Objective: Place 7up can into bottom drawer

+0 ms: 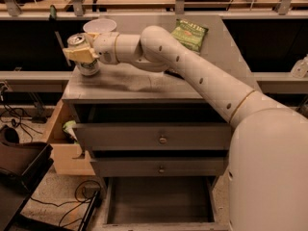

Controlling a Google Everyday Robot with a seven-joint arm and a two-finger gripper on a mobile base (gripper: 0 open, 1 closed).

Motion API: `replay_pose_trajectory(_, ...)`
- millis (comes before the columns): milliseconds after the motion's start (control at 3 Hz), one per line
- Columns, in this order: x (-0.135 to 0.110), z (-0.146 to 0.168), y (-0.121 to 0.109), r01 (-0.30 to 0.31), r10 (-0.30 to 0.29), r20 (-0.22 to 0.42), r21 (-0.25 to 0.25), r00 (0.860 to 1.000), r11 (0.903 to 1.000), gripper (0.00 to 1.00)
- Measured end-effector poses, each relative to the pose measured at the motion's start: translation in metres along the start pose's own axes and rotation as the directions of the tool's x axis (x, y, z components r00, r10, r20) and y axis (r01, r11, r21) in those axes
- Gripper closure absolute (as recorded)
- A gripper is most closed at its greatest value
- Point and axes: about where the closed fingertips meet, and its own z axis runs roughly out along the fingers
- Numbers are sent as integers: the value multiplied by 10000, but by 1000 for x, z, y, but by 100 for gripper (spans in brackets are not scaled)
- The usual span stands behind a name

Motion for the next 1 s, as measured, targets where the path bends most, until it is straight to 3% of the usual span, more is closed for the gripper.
replay_pose_trajectory(333,0,2,2,-3,3,6,-42,10000,10000,100)
replay_pose_trajectory(667,-14,-12,14,170,-169,237,-21,9996,9999,100)
replay_pose_trajectory(1000,-48,-49,52,668,-675,792,115,9946,9977,100)
